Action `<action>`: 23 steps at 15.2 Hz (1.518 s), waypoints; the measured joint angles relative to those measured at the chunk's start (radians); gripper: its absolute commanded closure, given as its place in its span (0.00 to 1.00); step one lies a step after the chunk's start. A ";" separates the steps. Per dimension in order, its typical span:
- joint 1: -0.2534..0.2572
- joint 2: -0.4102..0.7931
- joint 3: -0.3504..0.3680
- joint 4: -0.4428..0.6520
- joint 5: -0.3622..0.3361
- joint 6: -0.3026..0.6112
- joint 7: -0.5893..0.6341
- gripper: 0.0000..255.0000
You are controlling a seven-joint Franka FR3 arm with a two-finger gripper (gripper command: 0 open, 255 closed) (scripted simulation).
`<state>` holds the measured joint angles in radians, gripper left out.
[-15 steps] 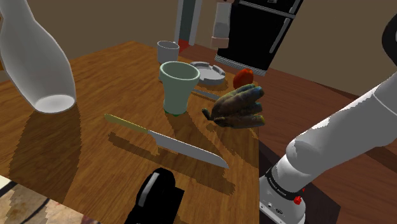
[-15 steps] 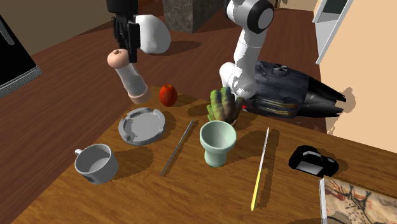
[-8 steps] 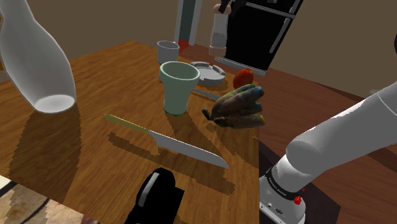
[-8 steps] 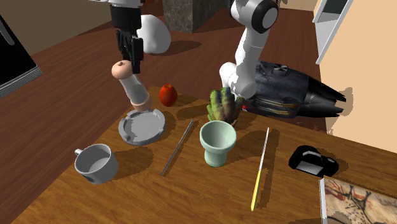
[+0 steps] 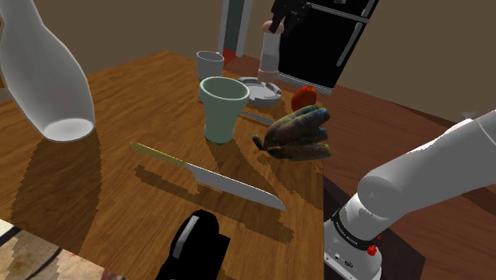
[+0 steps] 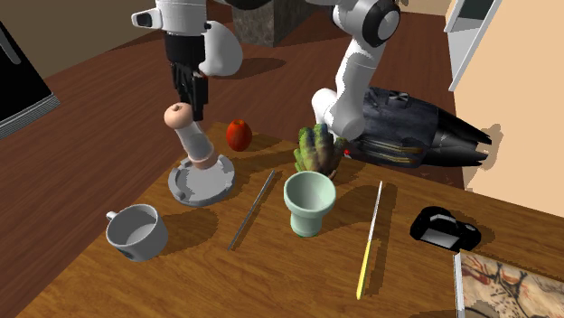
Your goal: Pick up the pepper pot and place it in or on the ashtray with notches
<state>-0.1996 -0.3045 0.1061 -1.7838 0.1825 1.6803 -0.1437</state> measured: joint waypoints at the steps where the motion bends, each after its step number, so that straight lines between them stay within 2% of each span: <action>1: 0.000 -0.006 0.000 -0.019 0.001 0.013 -0.003 1.00; 8: 0.001 -0.030 0.002 -0.122 0.006 0.092 -0.015 1.00; 13: 0.002 -0.029 0.003 -0.127 0.006 0.097 -0.015 1.00; 14: 0.002 -0.029 0.003 -0.127 0.006 0.097 -0.015 0.00; 20: 0.002 -0.029 0.003 -0.127 0.006 0.097 -0.015 0.00; 23: -0.002 -0.028 -0.007 -0.052 0.003 0.025 -0.014 0.00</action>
<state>-0.2017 -0.3320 0.0996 -1.8359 0.1855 1.7056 -0.1573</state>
